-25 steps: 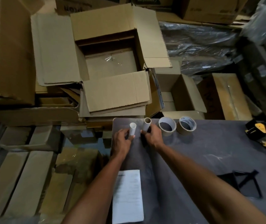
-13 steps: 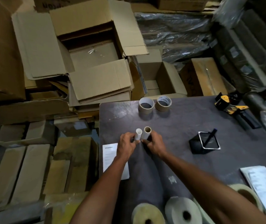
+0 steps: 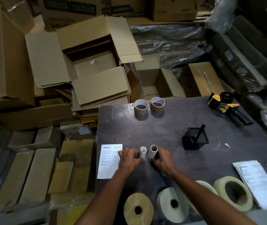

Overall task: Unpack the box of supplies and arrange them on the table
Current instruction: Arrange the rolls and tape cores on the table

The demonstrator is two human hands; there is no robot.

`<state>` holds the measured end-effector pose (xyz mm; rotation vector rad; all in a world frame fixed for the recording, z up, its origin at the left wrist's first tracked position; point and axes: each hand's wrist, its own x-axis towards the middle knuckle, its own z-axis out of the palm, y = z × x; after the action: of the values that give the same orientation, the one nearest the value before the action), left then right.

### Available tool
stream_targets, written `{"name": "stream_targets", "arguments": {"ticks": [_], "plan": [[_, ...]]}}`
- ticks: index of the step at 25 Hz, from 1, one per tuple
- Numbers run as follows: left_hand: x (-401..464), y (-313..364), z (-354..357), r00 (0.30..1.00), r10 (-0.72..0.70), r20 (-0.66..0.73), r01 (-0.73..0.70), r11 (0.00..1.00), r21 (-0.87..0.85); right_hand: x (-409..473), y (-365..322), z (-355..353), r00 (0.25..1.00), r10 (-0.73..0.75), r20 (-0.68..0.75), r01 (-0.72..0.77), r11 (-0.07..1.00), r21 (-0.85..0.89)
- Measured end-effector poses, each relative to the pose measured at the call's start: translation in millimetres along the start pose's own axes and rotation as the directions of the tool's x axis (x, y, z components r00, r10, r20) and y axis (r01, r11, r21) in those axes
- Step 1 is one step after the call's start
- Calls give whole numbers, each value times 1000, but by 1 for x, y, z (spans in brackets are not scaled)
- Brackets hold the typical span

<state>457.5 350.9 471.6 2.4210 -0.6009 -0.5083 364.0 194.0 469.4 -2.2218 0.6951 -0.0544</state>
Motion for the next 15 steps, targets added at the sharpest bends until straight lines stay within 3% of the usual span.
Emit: {"name": "stream_targets", "arguments": {"ticks": [11, 15], "plan": [[-19, 7, 14, 1000, 9, -14, -10, 999, -40, -12, 7, -10, 993, -58, 100, 55, 998, 33], [-21, 12, 9, 999, 53, 11, -53, 997, -58, -12, 5, -14, 990, -21, 142, 27, 999, -40]]}}
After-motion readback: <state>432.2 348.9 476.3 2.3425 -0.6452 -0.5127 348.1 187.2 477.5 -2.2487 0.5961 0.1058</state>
